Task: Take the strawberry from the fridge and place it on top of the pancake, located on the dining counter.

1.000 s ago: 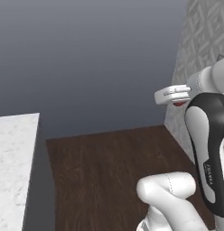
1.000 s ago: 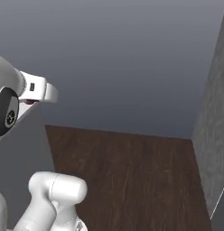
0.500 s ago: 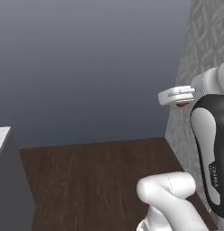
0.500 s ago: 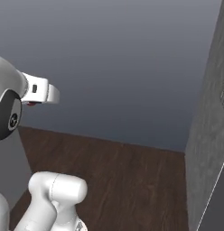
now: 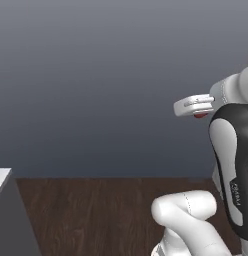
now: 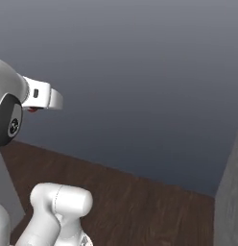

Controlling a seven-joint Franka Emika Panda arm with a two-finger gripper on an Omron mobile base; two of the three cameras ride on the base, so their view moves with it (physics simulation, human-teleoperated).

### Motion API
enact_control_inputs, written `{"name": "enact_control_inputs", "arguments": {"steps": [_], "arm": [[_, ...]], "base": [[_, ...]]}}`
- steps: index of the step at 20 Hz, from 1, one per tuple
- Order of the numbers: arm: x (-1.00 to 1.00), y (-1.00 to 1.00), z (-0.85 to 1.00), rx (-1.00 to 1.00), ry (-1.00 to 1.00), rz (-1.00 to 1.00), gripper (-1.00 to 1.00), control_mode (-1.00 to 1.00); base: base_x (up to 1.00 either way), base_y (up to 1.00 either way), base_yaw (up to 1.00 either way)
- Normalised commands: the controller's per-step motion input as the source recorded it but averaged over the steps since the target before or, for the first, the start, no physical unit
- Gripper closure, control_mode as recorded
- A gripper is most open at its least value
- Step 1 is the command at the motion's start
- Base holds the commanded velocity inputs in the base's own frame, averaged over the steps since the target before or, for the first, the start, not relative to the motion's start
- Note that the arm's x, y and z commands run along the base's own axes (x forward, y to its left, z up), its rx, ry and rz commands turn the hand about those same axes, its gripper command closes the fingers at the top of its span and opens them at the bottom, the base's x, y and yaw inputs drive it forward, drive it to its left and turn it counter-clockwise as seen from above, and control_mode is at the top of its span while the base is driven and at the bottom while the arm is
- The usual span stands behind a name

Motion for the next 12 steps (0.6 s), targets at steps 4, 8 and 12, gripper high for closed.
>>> {"name": "enact_control_inputs", "arguments": {"steps": [4, 8, 12], "arm": [[0.0, 0.0, 0.0, 0.0, 0.0, 0.0, 1.0, 1.0], [0.0, 0.0, 0.0, 0.0, 0.0, 0.0, 1.0, 1.0], [0.0, 0.0, 0.0, 0.0, 0.0, 0.0, 1.0, 1.0]], "base": [[1.0, 0.0, 0.24], [1.0, 0.0, 0.26], [1.0, 0.0, 0.34]]}}
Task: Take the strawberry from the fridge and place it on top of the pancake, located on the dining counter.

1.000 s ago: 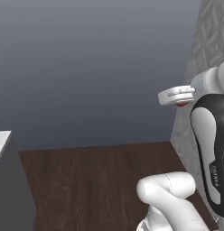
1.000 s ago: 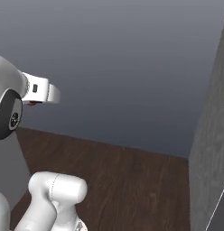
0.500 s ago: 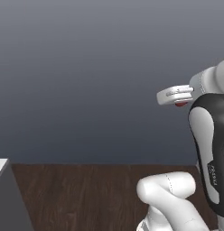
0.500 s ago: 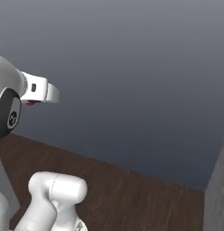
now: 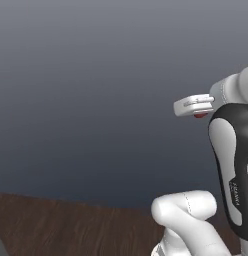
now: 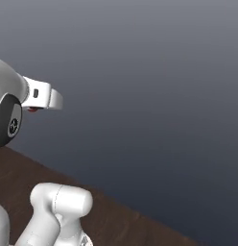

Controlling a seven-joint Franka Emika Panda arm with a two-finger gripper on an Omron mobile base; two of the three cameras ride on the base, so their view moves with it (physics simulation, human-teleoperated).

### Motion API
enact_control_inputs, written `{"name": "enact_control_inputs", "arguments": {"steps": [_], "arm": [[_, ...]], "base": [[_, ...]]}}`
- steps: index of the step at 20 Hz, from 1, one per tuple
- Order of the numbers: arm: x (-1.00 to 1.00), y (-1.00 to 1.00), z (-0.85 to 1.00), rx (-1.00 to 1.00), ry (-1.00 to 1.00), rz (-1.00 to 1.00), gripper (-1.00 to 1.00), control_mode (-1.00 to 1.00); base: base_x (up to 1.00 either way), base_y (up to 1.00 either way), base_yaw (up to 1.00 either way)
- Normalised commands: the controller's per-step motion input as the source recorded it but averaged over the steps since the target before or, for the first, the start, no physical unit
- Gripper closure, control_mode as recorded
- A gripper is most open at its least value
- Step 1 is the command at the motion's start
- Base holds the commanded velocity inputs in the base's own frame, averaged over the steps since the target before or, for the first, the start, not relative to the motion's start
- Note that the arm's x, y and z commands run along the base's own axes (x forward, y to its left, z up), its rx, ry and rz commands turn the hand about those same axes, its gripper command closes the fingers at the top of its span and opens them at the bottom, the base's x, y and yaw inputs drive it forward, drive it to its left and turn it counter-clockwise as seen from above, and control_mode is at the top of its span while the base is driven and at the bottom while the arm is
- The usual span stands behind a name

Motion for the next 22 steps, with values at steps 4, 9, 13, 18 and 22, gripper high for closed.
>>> {"name": "enact_control_inputs", "arguments": {"steps": [4, 9, 13, 18, 22], "arm": [[0.0, 0.0, 0.0, 0.0, 0.0, 0.0, 1.0, 1.0], [0.0, 0.0, 0.0, 0.0, 0.0, 0.0, 1.0, 1.0], [0.0, 0.0, 0.0, 0.0, 0.0, 0.0, 1.0, 1.0], [0.0, 0.0, 0.0, 0.0, 0.0, 0.0, 1.0, 1.0], [0.0, 0.0, 0.0, 0.0, 0.0, 0.0, 1.0, 1.0]], "base": [[1.0, 0.06, 0.43], [0.99, 0.2, 0.51], [0.85, 0.31, 0.54], [0.98, 0.11, 0.5], [1.0, 0.0, 0.46]]}}
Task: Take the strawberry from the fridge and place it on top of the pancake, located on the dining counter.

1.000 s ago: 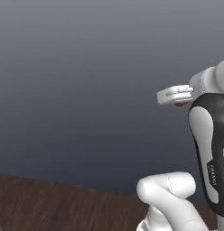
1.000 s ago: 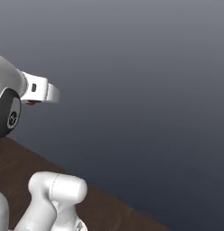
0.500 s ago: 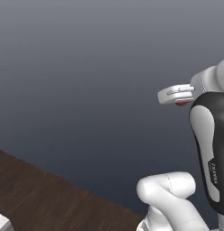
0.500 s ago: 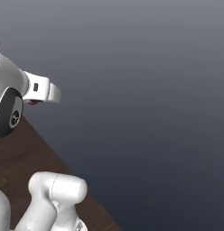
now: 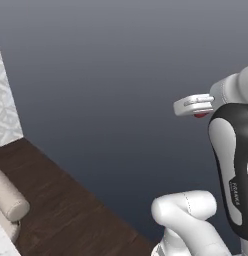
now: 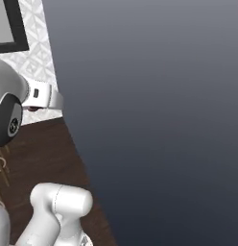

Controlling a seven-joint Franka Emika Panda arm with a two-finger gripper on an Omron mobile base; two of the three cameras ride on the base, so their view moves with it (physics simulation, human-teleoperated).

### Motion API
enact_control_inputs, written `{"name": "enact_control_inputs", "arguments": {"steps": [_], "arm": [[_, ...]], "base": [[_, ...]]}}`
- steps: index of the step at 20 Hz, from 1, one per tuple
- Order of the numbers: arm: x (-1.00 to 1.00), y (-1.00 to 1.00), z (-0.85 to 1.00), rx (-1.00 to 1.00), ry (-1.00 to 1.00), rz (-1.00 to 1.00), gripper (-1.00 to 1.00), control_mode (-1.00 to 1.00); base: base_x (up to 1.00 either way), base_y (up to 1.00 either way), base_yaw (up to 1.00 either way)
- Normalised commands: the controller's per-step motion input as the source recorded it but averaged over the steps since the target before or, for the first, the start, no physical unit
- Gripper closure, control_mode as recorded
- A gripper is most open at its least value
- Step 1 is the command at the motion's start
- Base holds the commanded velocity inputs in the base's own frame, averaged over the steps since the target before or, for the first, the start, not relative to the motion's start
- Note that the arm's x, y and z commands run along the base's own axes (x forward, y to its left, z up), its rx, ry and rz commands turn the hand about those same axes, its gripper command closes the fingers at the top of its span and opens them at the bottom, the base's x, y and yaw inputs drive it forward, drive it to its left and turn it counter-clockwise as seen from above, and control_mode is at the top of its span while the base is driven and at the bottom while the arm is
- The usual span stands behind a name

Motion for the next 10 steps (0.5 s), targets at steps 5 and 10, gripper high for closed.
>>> {"name": "enact_control_inputs", "arguments": {"steps": [5, 10], "arm": [[0.0, 0.0, 0.0, 0.0, 0.0, 0.0, 1.0, 1.0], [0.0, 0.0, 0.0, 0.0, 0.0, 0.0, 1.0, 1.0]], "base": [[1.0, 0.0, 0.46], [1.0, -0.01, 0.46]]}}
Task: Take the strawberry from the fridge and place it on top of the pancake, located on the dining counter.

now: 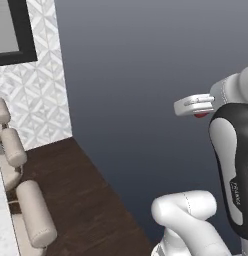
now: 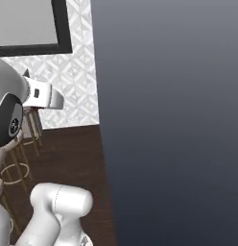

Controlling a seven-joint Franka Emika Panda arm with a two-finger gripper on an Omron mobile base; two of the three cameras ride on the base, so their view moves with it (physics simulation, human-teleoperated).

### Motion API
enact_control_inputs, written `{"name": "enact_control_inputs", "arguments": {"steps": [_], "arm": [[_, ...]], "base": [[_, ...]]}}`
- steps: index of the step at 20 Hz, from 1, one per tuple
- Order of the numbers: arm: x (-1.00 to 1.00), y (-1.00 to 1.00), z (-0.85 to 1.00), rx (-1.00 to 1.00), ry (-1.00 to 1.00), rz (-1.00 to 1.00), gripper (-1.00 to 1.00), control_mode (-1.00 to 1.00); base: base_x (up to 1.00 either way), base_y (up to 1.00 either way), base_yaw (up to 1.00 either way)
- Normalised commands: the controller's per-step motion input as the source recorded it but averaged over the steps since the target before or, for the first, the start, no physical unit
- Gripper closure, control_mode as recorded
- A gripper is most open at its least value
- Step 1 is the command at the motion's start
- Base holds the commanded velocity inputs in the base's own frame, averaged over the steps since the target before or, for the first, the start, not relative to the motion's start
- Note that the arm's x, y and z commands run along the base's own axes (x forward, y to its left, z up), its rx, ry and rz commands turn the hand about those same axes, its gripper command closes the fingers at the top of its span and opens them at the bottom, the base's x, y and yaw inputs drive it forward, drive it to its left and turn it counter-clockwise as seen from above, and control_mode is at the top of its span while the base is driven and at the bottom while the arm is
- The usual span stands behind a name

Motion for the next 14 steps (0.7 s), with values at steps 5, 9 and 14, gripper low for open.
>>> {"name": "enact_control_inputs", "arguments": {"steps": [5, 9, 14], "arm": [[0.0, 0.0, 0.0, 0.0, 0.0, 0.0, 1.0, 1.0], [0.0, 0.0, 0.0, 0.0, 0.0, 0.0, 1.0, 1.0], [0.0, 0.0, 0.0, 0.0, 0.0, 0.0, 1.0, 1.0]], "base": [[1.0, -0.16, 0.44], [1.0, -0.25, 0.42], [1.0, -0.4, 0.4]]}}
